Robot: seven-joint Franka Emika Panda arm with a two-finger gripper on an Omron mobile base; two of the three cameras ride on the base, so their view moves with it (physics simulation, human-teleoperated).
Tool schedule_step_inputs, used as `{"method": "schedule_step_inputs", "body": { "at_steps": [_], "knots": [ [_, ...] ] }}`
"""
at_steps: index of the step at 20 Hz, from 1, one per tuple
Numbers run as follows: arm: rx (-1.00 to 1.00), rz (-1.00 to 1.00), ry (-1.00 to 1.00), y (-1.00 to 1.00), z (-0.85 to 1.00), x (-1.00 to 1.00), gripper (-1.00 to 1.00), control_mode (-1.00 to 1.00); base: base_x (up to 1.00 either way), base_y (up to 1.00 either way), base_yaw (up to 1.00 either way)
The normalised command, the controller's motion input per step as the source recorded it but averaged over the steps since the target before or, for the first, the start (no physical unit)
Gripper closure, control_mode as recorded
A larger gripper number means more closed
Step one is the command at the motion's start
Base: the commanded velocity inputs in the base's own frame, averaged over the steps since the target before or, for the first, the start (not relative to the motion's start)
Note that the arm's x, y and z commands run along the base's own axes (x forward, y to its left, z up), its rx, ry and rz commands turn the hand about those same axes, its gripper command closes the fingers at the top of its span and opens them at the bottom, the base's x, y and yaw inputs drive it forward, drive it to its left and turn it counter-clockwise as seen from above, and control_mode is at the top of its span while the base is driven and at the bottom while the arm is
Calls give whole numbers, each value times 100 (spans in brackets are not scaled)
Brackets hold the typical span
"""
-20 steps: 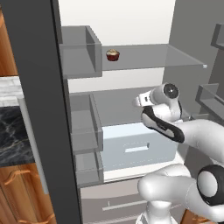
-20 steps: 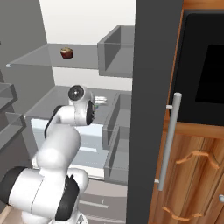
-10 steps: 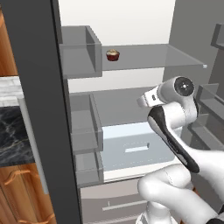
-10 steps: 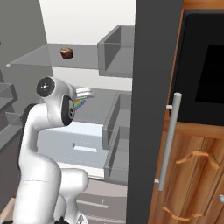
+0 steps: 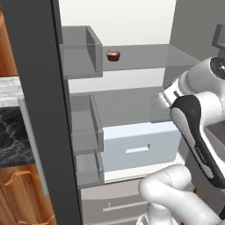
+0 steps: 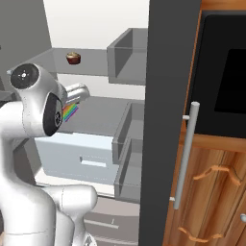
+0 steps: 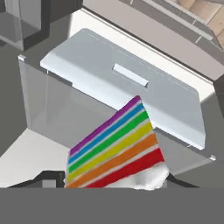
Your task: Take the cupcake and cake from the fridge and place them on the empty tray on the dining counter.
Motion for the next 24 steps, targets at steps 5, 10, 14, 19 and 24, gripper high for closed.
{"method": "schedule_step_inputs", "body": {
  "at_steps": [5, 10, 14, 19, 24],
  "knots": [
    [-3, 1, -12, 0, -14, -100, 100, -100, 0, 0, 0],
    [0, 0, -19, 0, -15, -82, 100, -100, 0, 0, 0],
    [0, 0, 0, 0, 0, -24, 100, -100, 0, 0, 0],
    [0, 0, 0, 0, 0, 0, 100, 100, -51, -9, 0],
    [0, 0, 0, 0, 0, 0, 100, 100, -100, -21, -1]
  ]
}}
